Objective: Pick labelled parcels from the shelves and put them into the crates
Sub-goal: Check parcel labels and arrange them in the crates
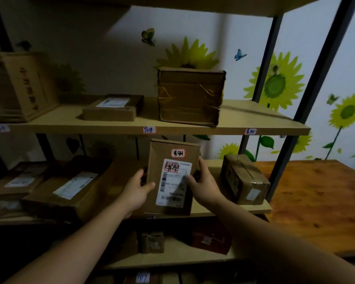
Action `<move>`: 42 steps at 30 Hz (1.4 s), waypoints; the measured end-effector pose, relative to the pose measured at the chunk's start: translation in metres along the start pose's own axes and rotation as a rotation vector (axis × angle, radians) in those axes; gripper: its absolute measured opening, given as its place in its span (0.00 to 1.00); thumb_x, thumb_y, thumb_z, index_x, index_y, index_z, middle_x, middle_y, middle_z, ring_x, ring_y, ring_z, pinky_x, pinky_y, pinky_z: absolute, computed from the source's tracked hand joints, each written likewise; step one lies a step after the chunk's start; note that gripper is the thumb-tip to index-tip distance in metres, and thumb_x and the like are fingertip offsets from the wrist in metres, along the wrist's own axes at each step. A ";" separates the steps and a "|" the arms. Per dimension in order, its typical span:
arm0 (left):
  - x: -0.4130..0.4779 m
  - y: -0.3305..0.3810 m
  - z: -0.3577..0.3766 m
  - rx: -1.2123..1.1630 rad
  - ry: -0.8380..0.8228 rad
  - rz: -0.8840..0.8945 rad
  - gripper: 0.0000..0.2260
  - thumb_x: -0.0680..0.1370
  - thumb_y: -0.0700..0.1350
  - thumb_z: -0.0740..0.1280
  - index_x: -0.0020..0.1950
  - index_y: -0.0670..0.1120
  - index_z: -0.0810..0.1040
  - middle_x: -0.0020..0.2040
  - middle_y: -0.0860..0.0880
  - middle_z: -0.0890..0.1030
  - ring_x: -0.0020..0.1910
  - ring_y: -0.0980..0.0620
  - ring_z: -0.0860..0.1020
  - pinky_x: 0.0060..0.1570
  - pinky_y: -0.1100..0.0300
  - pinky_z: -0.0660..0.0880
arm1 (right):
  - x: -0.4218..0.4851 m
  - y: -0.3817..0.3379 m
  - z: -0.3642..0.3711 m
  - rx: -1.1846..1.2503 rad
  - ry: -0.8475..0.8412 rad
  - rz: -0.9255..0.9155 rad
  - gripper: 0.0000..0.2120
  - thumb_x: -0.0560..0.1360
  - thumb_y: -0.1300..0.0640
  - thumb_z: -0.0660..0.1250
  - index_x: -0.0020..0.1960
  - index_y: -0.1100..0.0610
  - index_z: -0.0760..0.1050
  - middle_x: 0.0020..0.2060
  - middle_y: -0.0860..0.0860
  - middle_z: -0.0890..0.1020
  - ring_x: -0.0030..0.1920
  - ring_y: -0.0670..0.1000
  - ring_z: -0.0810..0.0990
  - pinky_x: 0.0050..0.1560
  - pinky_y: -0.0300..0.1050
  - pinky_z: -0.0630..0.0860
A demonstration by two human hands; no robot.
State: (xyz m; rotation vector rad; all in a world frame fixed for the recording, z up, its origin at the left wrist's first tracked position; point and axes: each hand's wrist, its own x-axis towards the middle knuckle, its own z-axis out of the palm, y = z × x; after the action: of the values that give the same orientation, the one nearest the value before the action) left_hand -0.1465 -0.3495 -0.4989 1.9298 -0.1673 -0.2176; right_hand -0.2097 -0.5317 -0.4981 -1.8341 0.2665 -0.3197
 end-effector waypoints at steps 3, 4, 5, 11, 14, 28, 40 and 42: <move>-0.005 -0.003 -0.004 -0.076 -0.020 0.014 0.30 0.79 0.42 0.63 0.77 0.52 0.53 0.75 0.42 0.61 0.71 0.43 0.65 0.59 0.50 0.69 | -0.006 0.009 0.000 0.091 -0.037 0.031 0.35 0.77 0.62 0.66 0.77 0.42 0.53 0.60 0.49 0.78 0.62 0.53 0.78 0.56 0.56 0.80; -0.007 -0.007 -0.007 -0.087 -0.035 0.007 0.31 0.79 0.42 0.65 0.77 0.54 0.52 0.75 0.42 0.60 0.71 0.42 0.65 0.57 0.51 0.70 | -0.008 0.010 -0.001 0.134 -0.026 0.035 0.36 0.77 0.63 0.66 0.77 0.43 0.53 0.59 0.49 0.78 0.61 0.54 0.78 0.55 0.55 0.80; -0.010 -0.011 -0.010 -0.079 -0.056 -0.008 0.33 0.78 0.42 0.66 0.77 0.55 0.52 0.75 0.41 0.60 0.69 0.42 0.67 0.57 0.51 0.71 | -0.009 0.011 -0.002 0.176 -0.018 0.040 0.38 0.76 0.64 0.67 0.77 0.43 0.52 0.59 0.50 0.77 0.62 0.54 0.77 0.55 0.56 0.80; -0.009 -0.007 -0.031 0.097 -0.176 0.044 0.26 0.78 0.40 0.65 0.72 0.57 0.63 0.71 0.44 0.67 0.57 0.54 0.73 0.43 0.61 0.74 | -0.001 0.002 -0.019 0.266 -0.006 0.041 0.44 0.73 0.64 0.71 0.77 0.40 0.51 0.58 0.46 0.72 0.58 0.51 0.77 0.49 0.49 0.81; -0.004 0.004 -0.037 0.004 -0.021 0.102 0.25 0.76 0.39 0.67 0.71 0.54 0.65 0.68 0.44 0.70 0.55 0.52 0.75 0.45 0.58 0.76 | 0.006 0.002 -0.021 0.275 0.016 0.085 0.24 0.76 0.65 0.68 0.70 0.58 0.68 0.54 0.55 0.81 0.49 0.53 0.84 0.45 0.47 0.82; -0.008 0.013 -0.047 -0.335 -0.070 -0.029 0.30 0.76 0.36 0.67 0.73 0.57 0.61 0.60 0.48 0.76 0.51 0.48 0.79 0.44 0.50 0.78 | 0.002 0.008 -0.031 0.307 -0.151 0.303 0.25 0.76 0.68 0.66 0.71 0.56 0.68 0.50 0.58 0.82 0.44 0.55 0.83 0.39 0.47 0.79; -0.034 -0.015 -0.007 -0.224 -0.057 -0.050 0.32 0.76 0.34 0.66 0.74 0.53 0.57 0.70 0.42 0.67 0.54 0.52 0.72 0.53 0.53 0.75 | -0.031 0.024 0.007 0.250 -0.099 0.271 0.21 0.77 0.65 0.66 0.65 0.51 0.65 0.53 0.53 0.79 0.48 0.52 0.82 0.39 0.41 0.78; -0.035 -0.021 -0.009 -0.188 -0.079 -0.035 0.32 0.75 0.34 0.66 0.73 0.54 0.58 0.70 0.42 0.68 0.60 0.49 0.72 0.57 0.49 0.75 | -0.038 0.028 0.004 0.261 -0.134 0.276 0.21 0.77 0.66 0.65 0.66 0.52 0.64 0.52 0.53 0.78 0.48 0.51 0.82 0.38 0.41 0.80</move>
State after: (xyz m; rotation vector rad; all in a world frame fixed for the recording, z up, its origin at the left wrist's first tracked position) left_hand -0.1778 -0.3256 -0.5131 1.7396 -0.1601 -0.3217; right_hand -0.2438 -0.5228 -0.5294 -1.5304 0.3622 -0.0361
